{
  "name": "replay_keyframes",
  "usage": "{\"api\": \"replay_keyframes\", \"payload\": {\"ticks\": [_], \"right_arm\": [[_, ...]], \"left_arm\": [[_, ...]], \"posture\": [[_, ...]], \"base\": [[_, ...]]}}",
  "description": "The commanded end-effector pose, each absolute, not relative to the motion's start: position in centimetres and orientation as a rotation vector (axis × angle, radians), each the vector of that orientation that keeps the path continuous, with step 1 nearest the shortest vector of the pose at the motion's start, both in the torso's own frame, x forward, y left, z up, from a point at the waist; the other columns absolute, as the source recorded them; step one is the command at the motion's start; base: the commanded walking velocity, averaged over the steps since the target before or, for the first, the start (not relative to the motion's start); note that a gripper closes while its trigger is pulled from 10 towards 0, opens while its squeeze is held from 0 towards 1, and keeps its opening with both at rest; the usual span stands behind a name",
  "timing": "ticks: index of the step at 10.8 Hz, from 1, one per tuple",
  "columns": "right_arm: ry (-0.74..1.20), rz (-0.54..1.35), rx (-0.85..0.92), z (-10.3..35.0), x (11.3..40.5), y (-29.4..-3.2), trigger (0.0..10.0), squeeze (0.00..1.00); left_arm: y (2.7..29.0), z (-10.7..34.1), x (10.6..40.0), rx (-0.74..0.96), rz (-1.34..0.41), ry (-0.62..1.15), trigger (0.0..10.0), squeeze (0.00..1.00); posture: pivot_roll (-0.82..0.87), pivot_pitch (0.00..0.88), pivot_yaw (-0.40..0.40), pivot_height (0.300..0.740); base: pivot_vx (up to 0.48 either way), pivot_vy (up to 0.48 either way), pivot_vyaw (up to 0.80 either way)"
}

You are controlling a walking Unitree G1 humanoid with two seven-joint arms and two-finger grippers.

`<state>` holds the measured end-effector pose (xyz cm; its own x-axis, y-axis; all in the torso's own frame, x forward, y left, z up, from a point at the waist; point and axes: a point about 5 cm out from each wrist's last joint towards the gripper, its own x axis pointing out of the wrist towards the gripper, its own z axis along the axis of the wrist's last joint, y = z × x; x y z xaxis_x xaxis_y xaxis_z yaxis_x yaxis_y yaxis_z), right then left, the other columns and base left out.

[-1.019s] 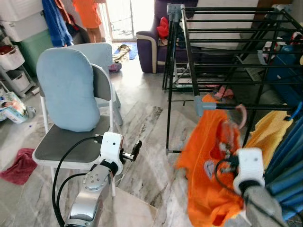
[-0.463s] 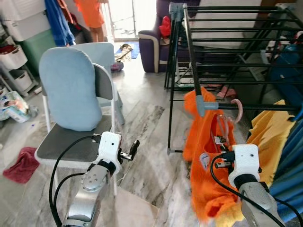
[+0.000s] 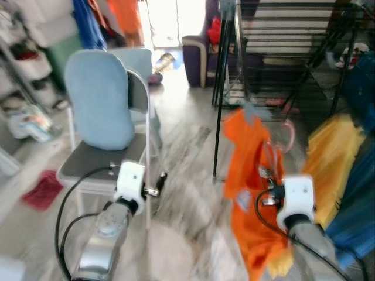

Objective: Hang hanger

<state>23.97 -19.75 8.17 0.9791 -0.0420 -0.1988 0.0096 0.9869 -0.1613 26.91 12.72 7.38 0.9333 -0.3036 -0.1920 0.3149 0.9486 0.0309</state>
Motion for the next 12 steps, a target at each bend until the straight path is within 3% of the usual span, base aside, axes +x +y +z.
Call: {"api": "replay_keyframes", "payload": {"ticks": [1,12], "right_arm": [[0.163,-0.033,-0.156,8.9,24.3,-19.5,10.0,0.0],[0.15,-0.058,-0.133,9.7,26.6,-19.9,10.0,0.0]], "left_arm": [[13.0,7.6,27.1,0.079,-0.308,0.18,10.0,0.0],[12.6,7.6,27.0,0.078,-0.314,0.178,10.0,0.0]], "posture": [[-0.09,0.0,0.027,0.74],[-0.1,0.0,0.02,0.74]], "base": [[-0.36,0.0,0.0],[-0.388,0.0,0.0]]}}
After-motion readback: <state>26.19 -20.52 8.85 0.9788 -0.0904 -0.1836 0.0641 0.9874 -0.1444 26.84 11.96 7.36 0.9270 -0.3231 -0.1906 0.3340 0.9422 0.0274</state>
